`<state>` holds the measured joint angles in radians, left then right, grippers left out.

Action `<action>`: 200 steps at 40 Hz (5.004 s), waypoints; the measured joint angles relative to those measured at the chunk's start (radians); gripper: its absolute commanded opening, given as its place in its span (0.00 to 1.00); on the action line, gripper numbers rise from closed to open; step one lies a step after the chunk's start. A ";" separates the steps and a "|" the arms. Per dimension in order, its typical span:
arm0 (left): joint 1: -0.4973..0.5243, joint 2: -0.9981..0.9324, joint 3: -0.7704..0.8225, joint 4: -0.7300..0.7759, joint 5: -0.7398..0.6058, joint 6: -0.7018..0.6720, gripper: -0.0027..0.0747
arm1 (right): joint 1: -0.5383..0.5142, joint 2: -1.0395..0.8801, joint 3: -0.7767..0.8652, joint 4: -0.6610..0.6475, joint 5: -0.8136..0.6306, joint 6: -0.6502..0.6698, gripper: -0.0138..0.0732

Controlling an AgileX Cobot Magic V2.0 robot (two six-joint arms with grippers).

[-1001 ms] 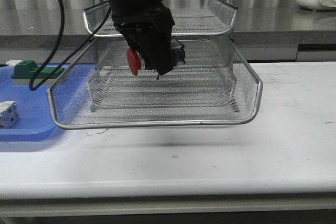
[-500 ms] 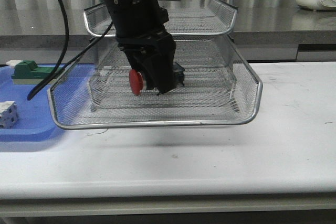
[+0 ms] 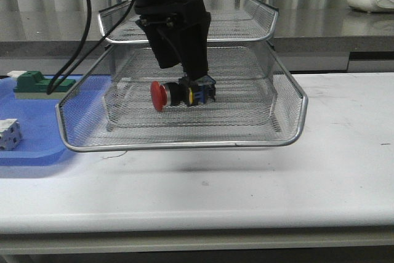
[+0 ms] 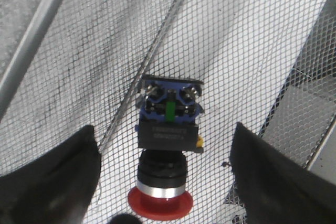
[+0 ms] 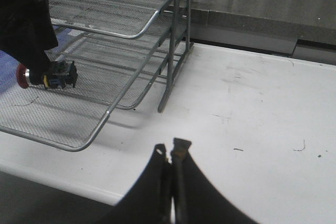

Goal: Place button on rack with both arms
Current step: 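Lower the red button into the tray and open the left gripper, then withdraw the left gripper upward away from the rack, then push the middle tray back into the rack with the right gripper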

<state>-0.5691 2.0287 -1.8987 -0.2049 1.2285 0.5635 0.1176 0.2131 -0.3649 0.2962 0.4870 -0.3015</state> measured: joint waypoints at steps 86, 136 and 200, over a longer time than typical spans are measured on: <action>0.580 -1.936 1.520 -0.063 -0.705 -0.162 0.01 | 0.000 0.000 0.000 0.000 0.000 0.000 0.09; 0.580 -1.954 1.524 -0.065 -0.736 -0.163 0.01 | 0.000 0.189 -0.041 0.029 -0.104 0.000 0.09; 0.580 -1.954 1.524 -0.065 -0.736 -0.163 0.01 | 0.680 1.487 -0.524 0.080 -0.343 0.001 0.09</action>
<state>0.0110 0.0751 -0.3745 -0.2697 0.4926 0.4007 0.7974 1.6997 -0.8894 0.3765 0.1444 -0.3008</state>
